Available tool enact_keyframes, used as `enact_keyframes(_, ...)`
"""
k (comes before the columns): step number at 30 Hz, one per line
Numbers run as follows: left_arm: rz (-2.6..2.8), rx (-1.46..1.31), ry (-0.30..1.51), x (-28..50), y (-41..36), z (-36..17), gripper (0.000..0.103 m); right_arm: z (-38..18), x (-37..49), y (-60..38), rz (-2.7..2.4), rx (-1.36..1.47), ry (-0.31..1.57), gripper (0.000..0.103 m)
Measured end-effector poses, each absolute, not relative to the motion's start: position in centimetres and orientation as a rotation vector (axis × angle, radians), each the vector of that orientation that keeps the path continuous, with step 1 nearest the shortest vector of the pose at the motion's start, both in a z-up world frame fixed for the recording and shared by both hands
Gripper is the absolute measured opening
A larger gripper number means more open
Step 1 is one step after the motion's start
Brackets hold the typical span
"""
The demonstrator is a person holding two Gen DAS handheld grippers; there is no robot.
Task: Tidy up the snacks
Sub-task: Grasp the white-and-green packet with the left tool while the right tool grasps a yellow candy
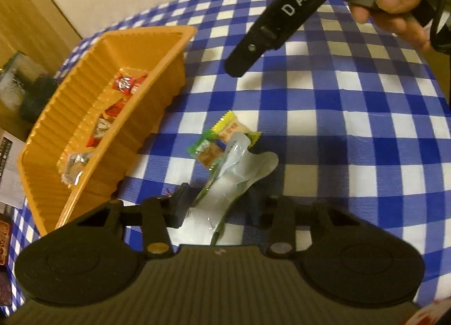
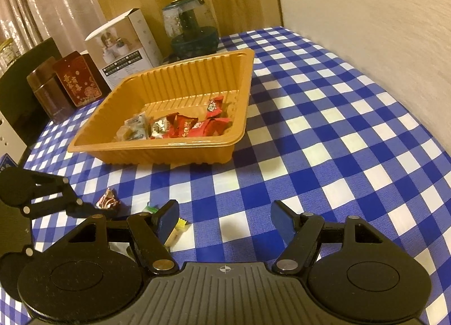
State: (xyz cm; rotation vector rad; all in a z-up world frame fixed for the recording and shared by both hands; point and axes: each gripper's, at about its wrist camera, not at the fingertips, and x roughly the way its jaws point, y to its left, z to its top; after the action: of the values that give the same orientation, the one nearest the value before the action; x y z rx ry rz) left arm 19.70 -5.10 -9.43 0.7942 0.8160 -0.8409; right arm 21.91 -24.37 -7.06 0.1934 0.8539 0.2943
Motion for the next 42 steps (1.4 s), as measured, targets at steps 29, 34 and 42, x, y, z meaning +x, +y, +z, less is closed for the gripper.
enact_keyframes(29, -0.308, 0.132, 0.94, 17.5, -1.1, -5.5, 0.022, -8.8, 21.1, -19.8, 0.55, -0.055, 0.902, 0.071)
enact_keyframes(34, -0.211, 0.098, 0.921, 18.4, -0.7, -4.8, 0.022, -9.7, 21.6, -19.2, 0.559, -0.041, 0.914, 0.071)
enact_keyframes(42, -0.156, 0.026, 0.902, 18.4, -0.1, -5.2, 0.022, -9.9, 22.3, -17.5, 0.453, -0.03, 0.898, 0.048)
